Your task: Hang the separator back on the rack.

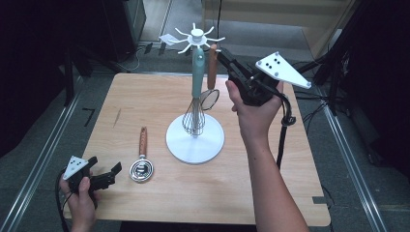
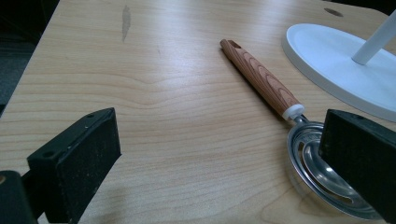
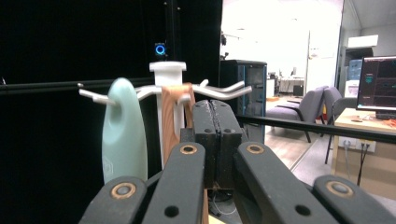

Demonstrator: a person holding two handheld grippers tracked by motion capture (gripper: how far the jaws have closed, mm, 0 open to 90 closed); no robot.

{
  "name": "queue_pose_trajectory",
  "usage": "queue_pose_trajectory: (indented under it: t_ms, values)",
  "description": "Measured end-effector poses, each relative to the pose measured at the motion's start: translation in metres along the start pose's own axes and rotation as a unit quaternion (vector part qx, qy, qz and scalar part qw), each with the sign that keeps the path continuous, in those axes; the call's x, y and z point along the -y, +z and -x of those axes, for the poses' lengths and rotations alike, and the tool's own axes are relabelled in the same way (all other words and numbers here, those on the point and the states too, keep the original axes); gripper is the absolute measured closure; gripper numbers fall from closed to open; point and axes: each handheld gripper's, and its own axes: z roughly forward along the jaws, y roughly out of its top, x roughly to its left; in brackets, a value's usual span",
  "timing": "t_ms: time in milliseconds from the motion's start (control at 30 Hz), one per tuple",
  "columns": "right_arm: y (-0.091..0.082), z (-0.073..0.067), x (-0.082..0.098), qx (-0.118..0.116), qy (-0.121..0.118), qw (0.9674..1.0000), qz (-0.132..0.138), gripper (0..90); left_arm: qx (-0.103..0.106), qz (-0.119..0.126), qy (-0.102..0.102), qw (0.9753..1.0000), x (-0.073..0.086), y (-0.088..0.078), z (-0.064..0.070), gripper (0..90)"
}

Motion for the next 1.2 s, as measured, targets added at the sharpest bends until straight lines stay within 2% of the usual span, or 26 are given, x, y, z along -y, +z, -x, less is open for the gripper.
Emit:
queue_pose_trajectory:
  t_ms: [333, 967, 1200]
  values:
    - [-0.006, -0.005, -0.008, -0.016, -0.007, 0.9998, 0.006, 90.0, -0.004, -0.003, 0.002, 1.0, 0.0, 0.001, 0.0, 0.0]
    - [-0.003, -0.041, -0.009, -0.047, -0.028, 0.9985, 0.004, 90.0, -0.003, -0.005, 0.002, 1.0, 0.0, 0.001, 0.0, 0.0]
    - [-0.002, -0.039, -0.001, -0.044, -0.025, 0.9987, -0.004, 90.0, -0.004, -0.004, 0.002, 1.0, 0.0, 0.001, 0.0, 0.0]
